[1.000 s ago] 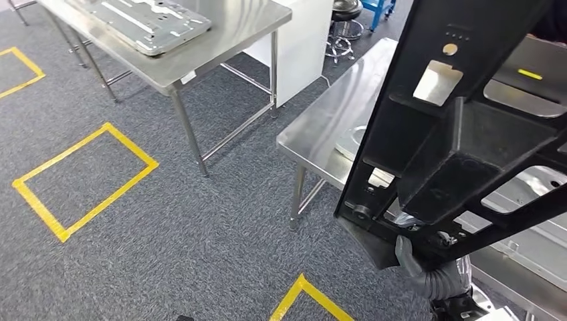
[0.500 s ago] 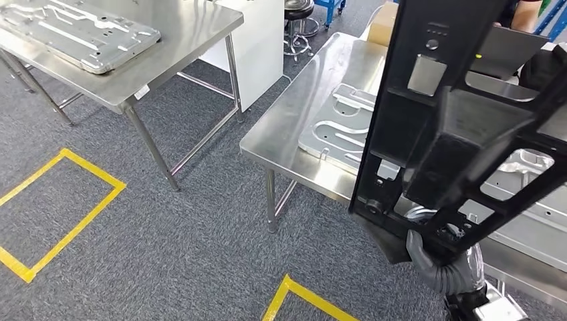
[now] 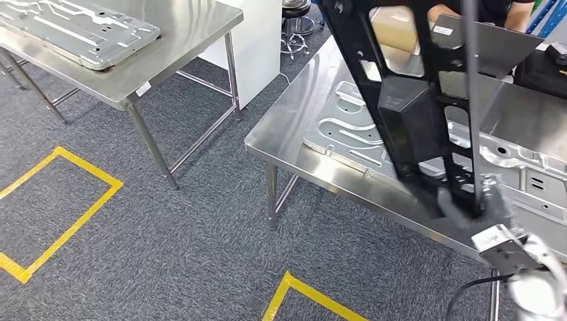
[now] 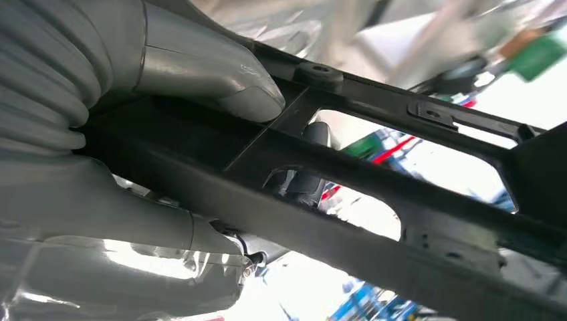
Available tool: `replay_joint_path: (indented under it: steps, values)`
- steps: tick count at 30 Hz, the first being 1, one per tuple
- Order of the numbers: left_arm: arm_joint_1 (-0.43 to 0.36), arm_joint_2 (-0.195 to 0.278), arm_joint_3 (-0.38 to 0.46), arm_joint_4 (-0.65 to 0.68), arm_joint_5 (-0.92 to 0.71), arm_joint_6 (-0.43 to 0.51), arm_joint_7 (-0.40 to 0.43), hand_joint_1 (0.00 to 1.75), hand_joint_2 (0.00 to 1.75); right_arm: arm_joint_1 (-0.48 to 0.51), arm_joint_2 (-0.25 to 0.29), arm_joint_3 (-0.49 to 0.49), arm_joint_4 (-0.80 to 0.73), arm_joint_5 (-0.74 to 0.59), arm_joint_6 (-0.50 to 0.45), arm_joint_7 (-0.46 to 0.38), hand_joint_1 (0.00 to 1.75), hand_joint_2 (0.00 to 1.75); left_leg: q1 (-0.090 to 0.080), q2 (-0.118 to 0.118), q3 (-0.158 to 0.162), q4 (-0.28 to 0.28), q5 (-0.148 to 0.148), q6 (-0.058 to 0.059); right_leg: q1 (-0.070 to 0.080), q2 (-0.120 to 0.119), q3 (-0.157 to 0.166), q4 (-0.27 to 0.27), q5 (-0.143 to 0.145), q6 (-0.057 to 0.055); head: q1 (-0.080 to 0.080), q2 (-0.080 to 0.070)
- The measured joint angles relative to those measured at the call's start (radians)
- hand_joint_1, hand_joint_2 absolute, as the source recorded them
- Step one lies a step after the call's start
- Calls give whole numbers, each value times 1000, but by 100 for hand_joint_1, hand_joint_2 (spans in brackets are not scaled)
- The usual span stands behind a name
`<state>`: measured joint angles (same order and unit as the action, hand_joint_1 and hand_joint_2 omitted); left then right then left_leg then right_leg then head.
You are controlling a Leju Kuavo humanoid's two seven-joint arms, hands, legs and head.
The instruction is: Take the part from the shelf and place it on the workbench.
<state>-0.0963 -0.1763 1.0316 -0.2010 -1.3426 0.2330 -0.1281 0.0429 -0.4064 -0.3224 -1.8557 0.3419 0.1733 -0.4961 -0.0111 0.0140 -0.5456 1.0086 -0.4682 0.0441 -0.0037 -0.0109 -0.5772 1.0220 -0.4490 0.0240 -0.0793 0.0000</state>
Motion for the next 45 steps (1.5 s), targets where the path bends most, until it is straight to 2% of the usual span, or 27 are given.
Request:
replay_joint_path:
  steps: [2, 4, 5, 8, 9, 10, 11, 13, 15, 18, 20, 21, 24, 25, 26, 27, 28, 30, 32, 34, 36, 39, 40, 41, 42, 43, 45]
  values:
    - [-1, -3, 0, 0, -2, -3, 0, 0, 175, -5, -29, -29, 12, 9, -4, 0, 175, 175, -2, 1, -4, 0, 1, -8, 6, 0, 1, -17, 0, -8, 0, 0]
    - [-1, -4, 0, 0, -1, -10, 1, 0, 175, -6, -48, -48, 19, 30, -14, 3, 175, 175, -3, 1, -7, 10, -10, -18, -2, 4, 5, -26, 4, -16, 0, 0]
    - [-1, -5, 0, 0, 0, -15, 3, 0, 175, -7, -59, -57, 23, 48, -21, 8, 175, 175, -3, -1, -17, 37, -29, -23, -6, 5, 8, -31, 7, -21, 0, 0]
    - [1, -5, 0, 0, 1, -21, 10, 0, 175, -29, -115, -81, 59, 135, -45, 32, 175, 175, 3, -6, -103, 225, -119, -36, -9, 8, 9, -32, 7, -28, 0, 0]
    - [1, -5, 0, 0, 1, -21, 10, 0, 175, -49, -143, -86, 86, 188, -61, 47, 175, 175, 6, -6, -129, 278, -134, -38, -10, 10, 7, -30, 7, -28, 0, 0]
    - [1, -5, 0, 0, -1, -22, 7, 0, 175, -73, -172, -89, 117, 254, -84, 65, 175, 175, 8, -6, -141, 299, -131, -40, -10, 13, 6, -27, 6, -28, 0, 0]
    - [0, -5, -1, 0, -4, -22, 2, 0, 175, -97, -200, -89, 148, 323, -111, 85, 175, 175, 10, -6, -134, 279, -109, -41, -10, 16, 6, -25, 5, -27, 0, 0]
    - [-1, -5, -3, 0, -9, -23, -10, 0, 175, -137, -250, -89, 204, 448, -162, 125, 175, 175, 13, -7, -76, 148, -38, -37, -11, 20, 6, -19, 2, -21, 0, 0]
    - [-1, -5, -4, 0, -13, -23, -19, 0, 175, -172, -298, -89, 260, 549, -203, 158, 175, 175, 12, -11, -30, 41, -1, -30, -8, 22, 0, -10, 0, -10, 0, 0]
    - [0, -5, -7, 0, -15, -17, -25, 0, 175, -227, -368, -84, 359, 704, -259, 203, 175, 175, 8, -13, -28, 17, 7, -13, -10, 22, -9, -10, 3, 9, 0, 0]
    - [-1, -5, -8, 0, -12, -12, -31, 0, 175, -261, -407, -73, 429, 788, -281, 226, 175, 175, 10, -13, -26, 7, 14, -2, -13, 20, -17, 7, -11, 20, 0, 0]
    - [-2, -5, -8, 0, -9, -10, -35, 0, 175, -279, -424, -65, 469, 820, -290, 235, 175, 175, 12, -12, -26, 3, 18, 3, -15, 18, -34, 44, -35, 25, 0, 0]
    - [-5, -5, -8, 0, -3, -8, -43, 0, 175, -312, -456, -42, 572, 875, -321, 253, 175, 175, 10, -11, -28, 2, 20, 7, -19, 16, -125, 232, -117, 37, 0, 0]
    - [-4, -5, -8, 0, -1, -8, -45, 0, 175, -313, -460, -36, 598, 887, -332, 259, 175, 175, 10, -11, -28, 2, 20, 7, -20, 16, -141, 261, -118, 39, 0, 0]
    - [-3, -6, -8, 0, 0, -8, -47, 0, 175, -314, -464, -32, 621, 899, -342, 264, 175, 175, 11, -11, -27, 3, 19, 6, -22, 15, -137, 251, -99, 40, 0, 0]
    - [-3, -7, -8, 0, 1, -8, -49, 0, 175, -315, -468, -27, 640, 910, -350, 269, 175, 175, 11, -11, -25, 5, 17, 5, -24, 14, -116, 204, -65, 41, 0, 0]
    - [-3, -8, -8, 0, 2, -8, -51, 0, 175, -315, -473, -22, 655, 919, -356, 273, 175, 175, 10, -11, -24, 6, 15, 2, -27, 11, -83, 131, -30, 42, 0, 0]
    - [-4, -10, -8, 0, 2, -7, -54, 0, 175, -319, -481, -14, 679, 931, -362, 278, 175, 175, 6, -12, -25, 11, 10, -7, -24, 7, -32, 20, 8, 34, 0, 0]
    - [-4, -10, -8, 0, 3, -6, -54, 0, 175, -321, -484, -5, 699, 938, -364, 282, 175, 175, 2, -12, -27, 11, 10, -15, -19, 9, -24, -3, 8, 20, 0, 0]
    - [-4, -10, -8, 0, 3, -4, -55, 0, 175, -320, -486, 0, 713, 944, -365, 287, 175, 175, 2, -11, -28, 15, 5, -25, -22, 11, -26, -4, 9, 6, 0, 0]
    - [-6, -10, -8, 0, 2, -4, -58, 0, 175, -309, -487, -1, 722, 945, -367, 291, 175, 175, 3, -12, -51, 67, -30, -33, -25, 10, -24, -6, 10, -8, 0, 0]
    - [-5, -11, -9, 0, -4, -7, -59, 0, 175, -266, -476, -17, 724, 943, -370, 296, 44, 44, 4, -12, -143, 262, -118, -36, -19, 8, -23, -5, 8, -18, 0, 0]
    - [-5, -11, -9, 0, -7, -4, -59, 0, 175, -255, -470, -24, 725, 941, -367, 296, 0, 0, 4, -12, -163, 301, -125, -35, -16, 9, -23, -5, 7, -20, 0, 0]
    - [-4, -11, -10, 0, -11, 2, -59, 0, 175, -249, -464, -31, 726, 940, -362, 294, 0, 0, 3, -12, -166, 303, -113, -31, -13, 10, -23, -4, 7, -21, 0, 0]
    - [-4, -11, -12, 0, -14, 12, -58, 0, 175, -247, -460, -37, 727, 940, -358, 290, 0, 0, 1, -13, -148, 263, -84, -23, -10, 13, -22, -3, 6, -22, 0, 0]
    - [-5, -11, -14, 0, -17, 25, -55, 0, 175, -247, -456, -42, 728, 940, -354, 286, 0, 0, -3, -13, -114, 193, -45, -12, -7, 15, -20, -2, 5, -24, 0, 0]
    - [-9, -9, -18, 0, -19, 47, -48, 0, 175, -248, -448, -50, 731, 942, -353, 280, 0, 0, -11, -12, -50, 59, 3, 9, -3, 19, -17, -2, 4, -22, 0, 0]
